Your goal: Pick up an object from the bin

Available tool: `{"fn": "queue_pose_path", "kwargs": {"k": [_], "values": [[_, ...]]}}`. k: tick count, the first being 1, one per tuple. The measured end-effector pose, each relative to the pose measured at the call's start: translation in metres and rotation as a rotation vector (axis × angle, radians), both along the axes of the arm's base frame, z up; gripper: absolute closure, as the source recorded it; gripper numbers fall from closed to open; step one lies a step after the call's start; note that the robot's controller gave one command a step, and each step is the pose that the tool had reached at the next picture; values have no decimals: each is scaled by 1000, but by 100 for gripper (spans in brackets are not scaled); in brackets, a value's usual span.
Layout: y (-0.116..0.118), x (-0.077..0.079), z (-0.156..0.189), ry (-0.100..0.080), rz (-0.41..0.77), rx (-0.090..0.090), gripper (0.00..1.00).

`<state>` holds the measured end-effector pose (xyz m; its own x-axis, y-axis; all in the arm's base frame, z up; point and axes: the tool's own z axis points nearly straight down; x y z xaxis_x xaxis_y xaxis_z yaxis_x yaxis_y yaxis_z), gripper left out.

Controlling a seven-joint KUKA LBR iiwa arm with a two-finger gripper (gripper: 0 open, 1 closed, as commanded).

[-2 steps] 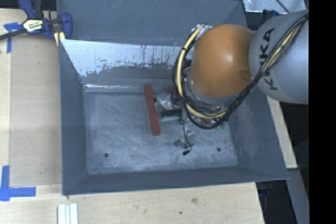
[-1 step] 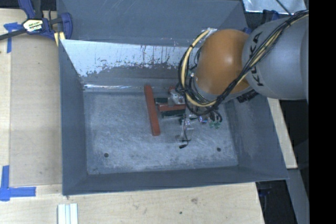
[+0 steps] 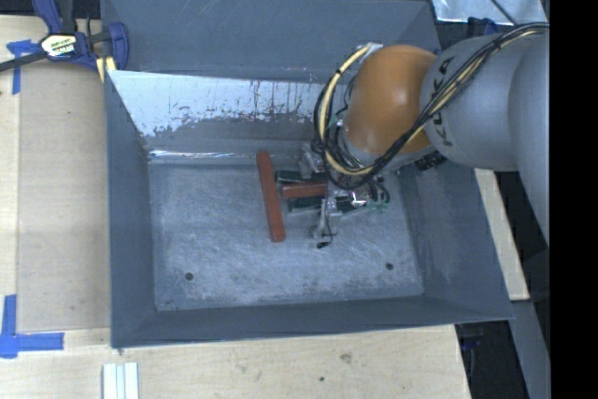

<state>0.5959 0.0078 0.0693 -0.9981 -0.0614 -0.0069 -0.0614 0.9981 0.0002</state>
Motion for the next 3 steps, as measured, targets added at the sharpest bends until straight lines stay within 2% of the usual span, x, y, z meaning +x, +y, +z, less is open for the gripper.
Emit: {"fn": "queue_pose_path", "kwargs": {"k": [1,2,3], "values": [[1,2,5,-9,-1,1,100],[-47,-47,9,7,340,-4,100],[-43,-44,151,-5,375,-5,100]]}}
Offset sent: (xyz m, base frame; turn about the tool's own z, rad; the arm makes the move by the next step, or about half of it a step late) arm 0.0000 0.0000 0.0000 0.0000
